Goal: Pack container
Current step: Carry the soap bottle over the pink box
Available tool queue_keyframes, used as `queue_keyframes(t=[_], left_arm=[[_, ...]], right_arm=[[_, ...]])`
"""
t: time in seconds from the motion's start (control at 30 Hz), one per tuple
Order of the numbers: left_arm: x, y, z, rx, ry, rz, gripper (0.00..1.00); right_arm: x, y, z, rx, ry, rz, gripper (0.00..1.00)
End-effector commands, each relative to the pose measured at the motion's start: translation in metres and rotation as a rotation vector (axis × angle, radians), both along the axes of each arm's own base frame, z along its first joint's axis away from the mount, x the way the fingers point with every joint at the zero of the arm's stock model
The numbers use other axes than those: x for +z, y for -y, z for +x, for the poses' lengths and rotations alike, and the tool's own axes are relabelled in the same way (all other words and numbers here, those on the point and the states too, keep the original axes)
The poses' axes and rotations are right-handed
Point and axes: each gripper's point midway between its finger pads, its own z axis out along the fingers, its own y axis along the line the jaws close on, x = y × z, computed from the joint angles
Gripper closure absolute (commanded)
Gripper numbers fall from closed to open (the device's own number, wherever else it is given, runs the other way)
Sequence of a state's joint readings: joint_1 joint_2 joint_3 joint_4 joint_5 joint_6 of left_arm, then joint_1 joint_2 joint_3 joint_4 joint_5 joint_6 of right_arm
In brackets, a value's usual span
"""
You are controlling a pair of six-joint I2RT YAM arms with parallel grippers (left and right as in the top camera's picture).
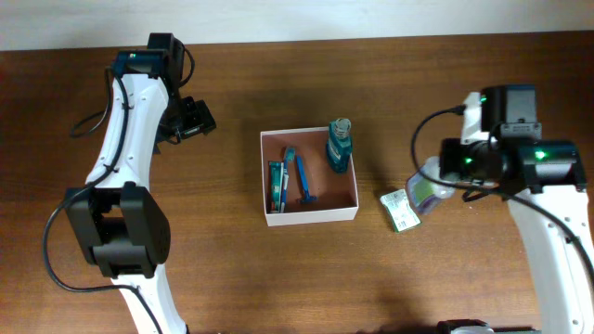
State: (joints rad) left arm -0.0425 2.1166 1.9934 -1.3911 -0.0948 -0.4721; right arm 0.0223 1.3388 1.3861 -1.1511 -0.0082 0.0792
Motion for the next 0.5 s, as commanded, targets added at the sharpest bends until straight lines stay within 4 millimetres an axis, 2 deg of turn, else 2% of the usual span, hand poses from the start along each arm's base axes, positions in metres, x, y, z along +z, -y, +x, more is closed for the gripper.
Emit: queue_keyframes(t=[0.0,0.03,0.2,0.37,0.47], left_arm=[[0.015,-0.002,0.002,-0.001,0.04,0.009,0.01],[0.015,-0.002,0.002,-0.001,0.04,0.009,0.01],[0.015,-0.002,0.002,-0.001,0.04,0.009,0.01],[0.015,-0.002,0.002,-0.001,0.04,0.009,0.01],[0.015,-0.002,0.002,-0.001,0.04,0.009,0.01]], right_arm=[[0.041,-0.034,0.004,0.069,0.117,0.052,0.82],[0.05,-0.05,0.004,0.1,0.139,0.068,0.82],[0.074,-0.09,0.001,0.173,0.205,0.077,0.81],[0.073,-0.125,-0.002,0.23,0.224,0.063,0.82],[0.069,-0.144,0.005,0.27,0.239,0.046,0.81]])
